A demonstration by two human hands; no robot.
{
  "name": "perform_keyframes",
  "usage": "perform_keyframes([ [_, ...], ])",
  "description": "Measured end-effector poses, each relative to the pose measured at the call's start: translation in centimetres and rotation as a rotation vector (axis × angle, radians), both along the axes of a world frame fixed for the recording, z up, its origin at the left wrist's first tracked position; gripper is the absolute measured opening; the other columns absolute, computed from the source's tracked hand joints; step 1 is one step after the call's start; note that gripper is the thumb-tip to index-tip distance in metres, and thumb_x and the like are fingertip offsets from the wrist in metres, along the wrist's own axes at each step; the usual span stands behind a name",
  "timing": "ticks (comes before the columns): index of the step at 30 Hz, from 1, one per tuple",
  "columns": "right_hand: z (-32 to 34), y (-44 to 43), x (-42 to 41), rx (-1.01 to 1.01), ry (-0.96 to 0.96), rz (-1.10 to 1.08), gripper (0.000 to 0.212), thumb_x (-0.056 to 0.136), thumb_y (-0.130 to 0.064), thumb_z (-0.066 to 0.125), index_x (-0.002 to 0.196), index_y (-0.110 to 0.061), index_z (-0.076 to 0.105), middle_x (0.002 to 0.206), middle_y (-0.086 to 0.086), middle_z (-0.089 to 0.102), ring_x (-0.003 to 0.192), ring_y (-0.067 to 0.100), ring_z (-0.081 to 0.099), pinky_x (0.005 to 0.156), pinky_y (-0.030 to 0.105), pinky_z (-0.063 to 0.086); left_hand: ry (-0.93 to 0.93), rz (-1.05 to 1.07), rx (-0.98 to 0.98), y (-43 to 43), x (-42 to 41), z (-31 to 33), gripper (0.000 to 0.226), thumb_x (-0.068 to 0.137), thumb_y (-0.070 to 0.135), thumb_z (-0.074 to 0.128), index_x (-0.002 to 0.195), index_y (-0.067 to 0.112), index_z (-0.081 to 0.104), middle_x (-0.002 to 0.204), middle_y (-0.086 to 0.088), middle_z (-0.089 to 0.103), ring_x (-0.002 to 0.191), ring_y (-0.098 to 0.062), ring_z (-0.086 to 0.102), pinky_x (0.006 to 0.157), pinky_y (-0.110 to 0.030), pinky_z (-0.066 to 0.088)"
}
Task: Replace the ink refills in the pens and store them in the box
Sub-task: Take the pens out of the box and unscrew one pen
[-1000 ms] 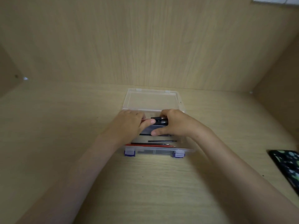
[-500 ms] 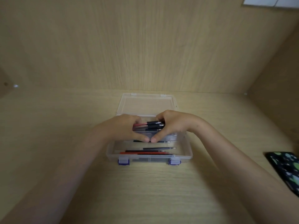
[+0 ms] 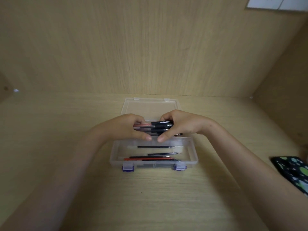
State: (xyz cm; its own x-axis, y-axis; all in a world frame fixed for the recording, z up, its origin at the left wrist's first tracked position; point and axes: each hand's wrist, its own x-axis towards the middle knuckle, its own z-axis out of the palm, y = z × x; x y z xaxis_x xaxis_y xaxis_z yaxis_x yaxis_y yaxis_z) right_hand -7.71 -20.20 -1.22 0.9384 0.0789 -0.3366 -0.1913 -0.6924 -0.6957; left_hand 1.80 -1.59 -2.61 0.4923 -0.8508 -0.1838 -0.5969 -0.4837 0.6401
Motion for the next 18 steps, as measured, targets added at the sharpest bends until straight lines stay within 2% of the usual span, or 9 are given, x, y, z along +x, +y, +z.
perform_keyframes([
  [4, 1.0, 0.3, -0.7, -0.061, -0.130, -0.052, 0.031, 0.070, -0.027, 0.081, 0.092, -0.013, 0.063, 0.077, -0.002, 0.060, 0.066, 0.007, 0.053, 0.063, 0.024, 0.040, -0.137, 0.042, -0.005, -0.1, -0.7, 1.7, 0.034, 0.070, 0.045, 0.075, 0.092, 0.021, 0.063, 0.085, 0.006, 0.062, 0.076, -0.011, 0.057, 0.065, -0.024, 0.041],
  [7, 3.0, 1.2, -2.7, -0.116, -0.257, -0.066, 0.025, 0.071, -0.025, 0.079, 0.086, -0.017, 0.061, 0.075, -0.007, 0.059, 0.062, 0.002, 0.051, 0.060, 0.022, 0.039, -0.289, 0.055, -0.034, 0.6, -2.8, 3.6, 0.034, 0.071, 0.049, 0.071, 0.094, 0.027, 0.060, 0.083, 0.011, 0.060, 0.075, -0.004, 0.055, 0.063, -0.022, 0.039],
  [10, 3.7, 2.9, -6.7, -0.124, -0.334, -0.081, 0.027, 0.070, -0.026, 0.080, 0.087, -0.022, 0.060, 0.076, -0.008, 0.063, 0.063, 0.000, 0.053, 0.059, 0.019, 0.042, -0.391, 0.060, -0.056, 2.7, -6.4, 4.2, 0.030, 0.071, 0.055, 0.067, 0.091, 0.036, 0.055, 0.076, 0.019, 0.057, 0.070, 0.003, 0.051, 0.058, -0.016, 0.034],
  [13, 1.6, 5.0, -10.9, -0.104, -0.323, -0.069, 0.031, 0.069, -0.029, 0.080, 0.092, -0.025, 0.059, 0.083, -0.010, 0.064, 0.075, 0.002, 0.059, 0.066, 0.019, 0.047, -0.470, 0.001, -0.116, 5.0, -9.8, 1.5, 0.035, 0.069, 0.065, 0.062, 0.090, 0.039, 0.050, 0.072, 0.027, 0.049, 0.065, 0.002, 0.048, 0.056, -0.011, 0.030],
  [15, -0.7, 5.9, -12.7, -0.106, -0.340, -0.054, 0.033, 0.071, -0.030, 0.079, 0.097, -0.026, 0.059, 0.089, -0.013, 0.062, 0.083, 0.002, 0.058, 0.072, 0.017, 0.047, -0.466, -0.025, -0.129, 6.2, -11.4, -1.0, 0.037, 0.070, 0.070, 0.051, 0.092, 0.039, 0.047, 0.076, 0.026, 0.053, 0.066, -0.001, 0.053, 0.056, -0.011, 0.032],
  [18, -4.0, 6.5, -14.0, -0.136, -0.392, -0.030, 0.036, 0.074, -0.038, 0.074, 0.103, -0.027, 0.056, 0.095, -0.016, 0.057, 0.089, -0.001, 0.053, 0.076, 0.013, 0.042, -0.548, -0.030, -0.130, 6.7, -13.0, -3.7, 0.038, 0.072, 0.066, 0.039, 0.090, 0.035, 0.054, 0.074, 0.023, 0.059, 0.062, 0.003, 0.053, 0.058, -0.011, 0.032],
])
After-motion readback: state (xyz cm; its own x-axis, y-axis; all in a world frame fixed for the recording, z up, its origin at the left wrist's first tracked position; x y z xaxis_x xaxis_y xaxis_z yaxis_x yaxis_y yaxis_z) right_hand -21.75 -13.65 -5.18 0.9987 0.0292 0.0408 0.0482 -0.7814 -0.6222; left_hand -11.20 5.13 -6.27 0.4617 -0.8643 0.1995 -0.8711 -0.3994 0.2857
